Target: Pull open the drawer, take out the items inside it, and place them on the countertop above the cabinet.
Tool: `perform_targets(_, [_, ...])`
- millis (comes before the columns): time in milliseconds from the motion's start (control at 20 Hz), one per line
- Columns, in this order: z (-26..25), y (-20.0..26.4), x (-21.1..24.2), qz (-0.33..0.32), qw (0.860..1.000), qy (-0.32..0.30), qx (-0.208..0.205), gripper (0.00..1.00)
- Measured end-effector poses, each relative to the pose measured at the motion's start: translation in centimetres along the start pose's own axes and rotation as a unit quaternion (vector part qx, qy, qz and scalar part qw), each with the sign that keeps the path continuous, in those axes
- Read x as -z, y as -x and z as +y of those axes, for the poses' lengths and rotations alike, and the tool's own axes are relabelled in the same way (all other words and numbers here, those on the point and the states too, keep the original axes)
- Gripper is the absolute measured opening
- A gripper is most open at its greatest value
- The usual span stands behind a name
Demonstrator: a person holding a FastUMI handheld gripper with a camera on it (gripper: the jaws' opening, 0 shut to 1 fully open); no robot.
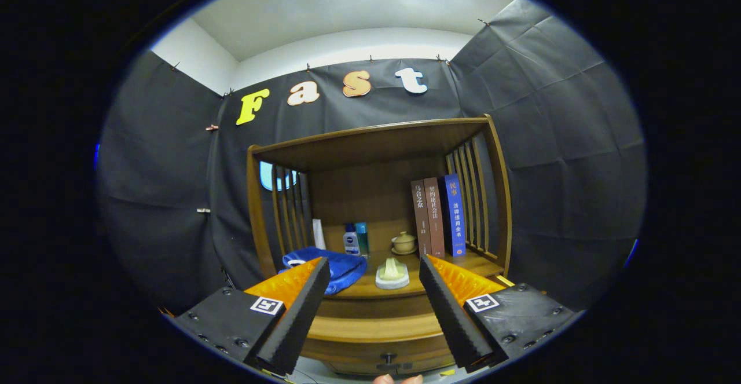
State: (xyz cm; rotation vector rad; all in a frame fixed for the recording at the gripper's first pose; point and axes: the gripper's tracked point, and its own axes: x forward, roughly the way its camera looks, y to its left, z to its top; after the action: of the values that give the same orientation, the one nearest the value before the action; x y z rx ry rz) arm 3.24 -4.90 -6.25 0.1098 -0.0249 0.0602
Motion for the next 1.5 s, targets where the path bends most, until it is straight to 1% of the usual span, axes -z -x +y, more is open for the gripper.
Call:
perform_targets(150, [-0.2,2.1,4.3,0.018,1.000,0.015,0.004,0.99])
perform_targets(350, [-1.2,2.9,12.6,0.084,0.996,0.021,0.010,0.99])
perform_targets(500, [-2.0,2.3,17.0,0.124,0.992,0.023,0.015,0.99])
perform_targets(650, [-2.6,1.8,20.6,0.147,0.988,0.032,0.019,0.99])
perform_targets(800, [-2.9,0.8,22.2,0.155,0.987,0.034,0.023,1.00])
perform_targets(1000, [-3.3,-0.5,23.1,0.159,0.986,0.034,0.032,0.99])
perform_targets(1050, [-3.2,-0.4,23.2,0.165,0.985,0.032,0.037,0.99])
perform_targets(1100, [-3.3,-0.7,23.3,0.153,0.987,0.030,0.038,1.00])
perform_targets(1250, [-3.1,-0.7,22.9,0.154,0.987,0.036,0.039,1.00])
perform_targets(1350, [-3.0,-1.5,22.4,0.156,0.986,0.035,0.041,1.00])
perform_targets(1400, [-3.0,-1.8,22.7,0.172,0.984,0.033,0.042,1.00])
perform_targets(1500, [-3.0,-3.5,23.1,0.174,0.983,0.032,0.043,1.00])
